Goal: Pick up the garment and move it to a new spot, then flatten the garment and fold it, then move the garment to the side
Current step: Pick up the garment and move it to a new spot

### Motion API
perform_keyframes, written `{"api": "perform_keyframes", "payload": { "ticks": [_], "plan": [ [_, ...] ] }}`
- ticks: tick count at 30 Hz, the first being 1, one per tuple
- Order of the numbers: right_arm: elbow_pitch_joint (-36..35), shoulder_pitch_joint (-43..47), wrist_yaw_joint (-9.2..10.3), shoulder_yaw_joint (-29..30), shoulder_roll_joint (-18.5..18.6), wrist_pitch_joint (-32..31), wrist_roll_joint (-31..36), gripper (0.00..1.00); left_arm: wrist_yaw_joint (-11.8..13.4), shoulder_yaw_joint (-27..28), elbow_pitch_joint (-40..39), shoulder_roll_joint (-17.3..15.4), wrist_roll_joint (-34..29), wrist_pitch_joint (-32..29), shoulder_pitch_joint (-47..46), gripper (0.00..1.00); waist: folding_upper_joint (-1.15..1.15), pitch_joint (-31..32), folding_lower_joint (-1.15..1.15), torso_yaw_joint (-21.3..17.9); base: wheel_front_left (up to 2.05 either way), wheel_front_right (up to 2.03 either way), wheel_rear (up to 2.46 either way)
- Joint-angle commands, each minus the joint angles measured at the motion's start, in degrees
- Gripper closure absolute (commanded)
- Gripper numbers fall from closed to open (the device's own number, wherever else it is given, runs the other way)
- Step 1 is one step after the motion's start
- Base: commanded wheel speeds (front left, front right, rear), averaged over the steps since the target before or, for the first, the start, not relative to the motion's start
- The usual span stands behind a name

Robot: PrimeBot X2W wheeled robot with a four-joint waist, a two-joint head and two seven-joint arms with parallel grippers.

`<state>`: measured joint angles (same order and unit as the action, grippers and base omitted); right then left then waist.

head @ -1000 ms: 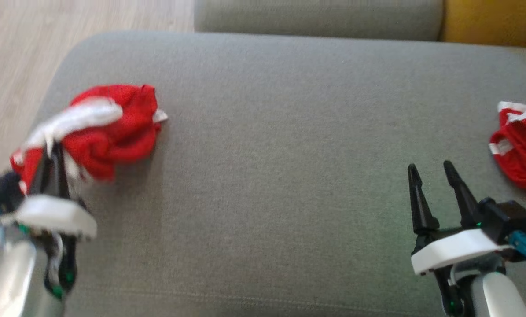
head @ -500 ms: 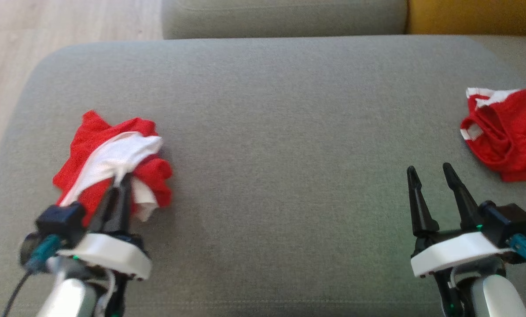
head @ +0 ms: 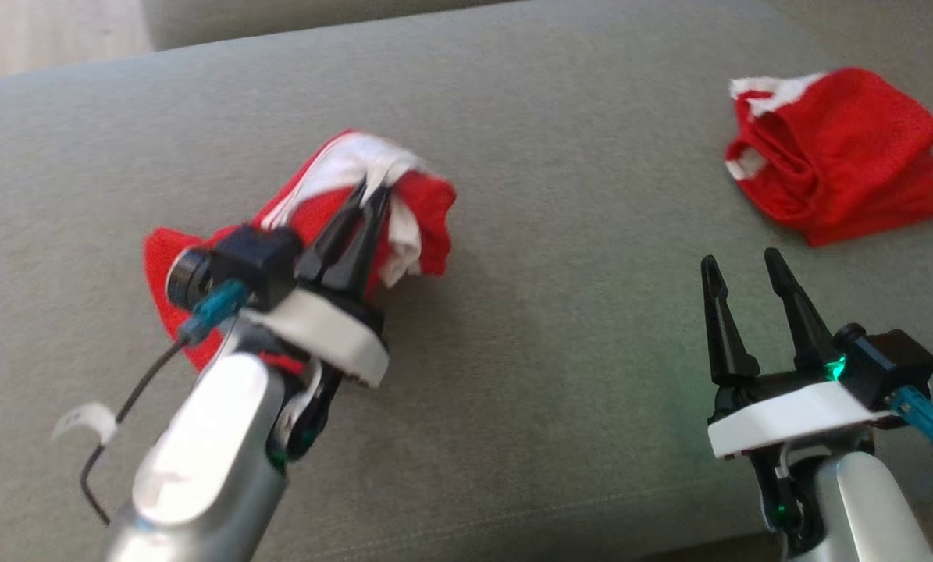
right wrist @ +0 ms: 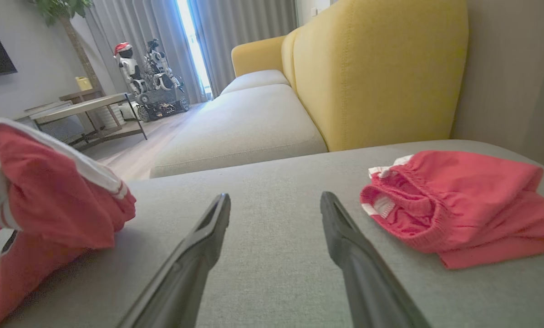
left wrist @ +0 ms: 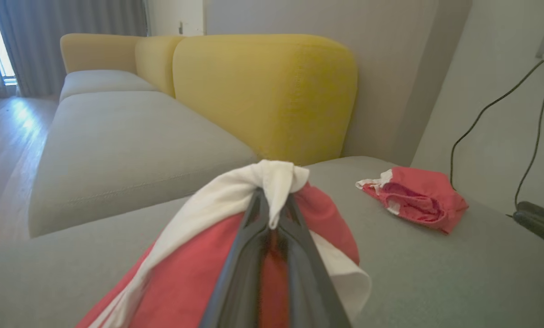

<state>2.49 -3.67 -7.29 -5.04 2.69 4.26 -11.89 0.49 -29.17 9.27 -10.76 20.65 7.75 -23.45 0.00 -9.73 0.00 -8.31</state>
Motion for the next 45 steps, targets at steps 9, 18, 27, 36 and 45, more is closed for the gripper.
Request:
{"api": "perform_keyframes", "payload": {
  "ticks": [9,18,27,36,45],
  "plan": [
    [-0.34,-2.66,-0.20,-1.30,0.19,2.18,-1.16,0.00,-1.81,0.08,4.79,1.36,-0.06,0.59,-7.11,1.00,0.00,-3.23,0.00,-4.68,0.00,0.00,0.00],
    [0.91,-3.11,-0.20,-0.59,0.19,2.78,-1.00,0.00,-2.72,-2.22,8.78,2.56,0.57,1.47,-5.12,0.00,0.00,-2.72,0.00,-2.90,0.00,0.00,0.00],
    [0.63,-2.36,-0.20,0.17,0.19,1.91,0.30,0.00,2.24,1.20,6.30,-0.02,0.45,4.05,-0.88,0.00,0.00,-0.81,0.00,0.81,0.00,0.00,0.00],
    [-0.40,-1.36,-0.20,1.24,0.19,0.28,1.66,0.00,7.17,7.21,5.61,-4.55,1.05,6.00,3.93,0.00,0.00,1.31,0.00,5.18,0.00,0.00,0.00],
    [-1.24,0.45,-0.20,2.48,0.19,-0.91,2.31,0.00,9.56,13.79,2.30,-8.81,1.95,7.09,9.87,0.00,0.00,3.52,0.00,7.89,0.00,0.00,0.00]
  ]
}}
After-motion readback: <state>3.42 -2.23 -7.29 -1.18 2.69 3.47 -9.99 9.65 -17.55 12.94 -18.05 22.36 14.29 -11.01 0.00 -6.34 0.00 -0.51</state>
